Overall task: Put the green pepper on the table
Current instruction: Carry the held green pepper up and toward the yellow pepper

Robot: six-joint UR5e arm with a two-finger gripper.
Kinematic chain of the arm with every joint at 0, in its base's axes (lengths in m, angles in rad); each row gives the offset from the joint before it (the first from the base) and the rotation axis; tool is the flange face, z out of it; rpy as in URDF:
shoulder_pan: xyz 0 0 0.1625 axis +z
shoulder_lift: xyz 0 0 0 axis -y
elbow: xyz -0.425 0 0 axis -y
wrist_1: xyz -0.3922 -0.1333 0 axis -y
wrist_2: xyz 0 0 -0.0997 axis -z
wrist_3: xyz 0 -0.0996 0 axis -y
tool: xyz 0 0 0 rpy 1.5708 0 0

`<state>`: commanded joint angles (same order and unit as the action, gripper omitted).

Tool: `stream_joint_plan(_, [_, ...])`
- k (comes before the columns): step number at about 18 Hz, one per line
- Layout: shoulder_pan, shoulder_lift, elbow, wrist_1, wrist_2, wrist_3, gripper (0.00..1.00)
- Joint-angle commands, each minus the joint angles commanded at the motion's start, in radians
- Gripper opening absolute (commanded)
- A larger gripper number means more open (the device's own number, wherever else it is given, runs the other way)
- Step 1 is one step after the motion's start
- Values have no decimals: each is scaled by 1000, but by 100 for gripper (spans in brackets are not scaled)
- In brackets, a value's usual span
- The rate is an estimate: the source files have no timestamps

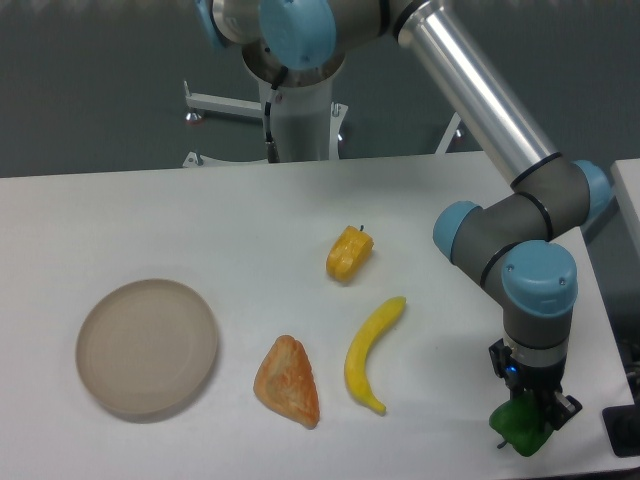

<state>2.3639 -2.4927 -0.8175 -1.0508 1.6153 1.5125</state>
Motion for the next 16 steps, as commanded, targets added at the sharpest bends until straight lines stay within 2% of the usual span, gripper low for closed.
stream_joint_plan(2, [0,11,-24,0,-5,0,44])
stream_joint_plan(5, [2,57,-90,-2,-29,0,44])
stream_joint_plan(16, [80,325,-446,-15,-124,9,44])
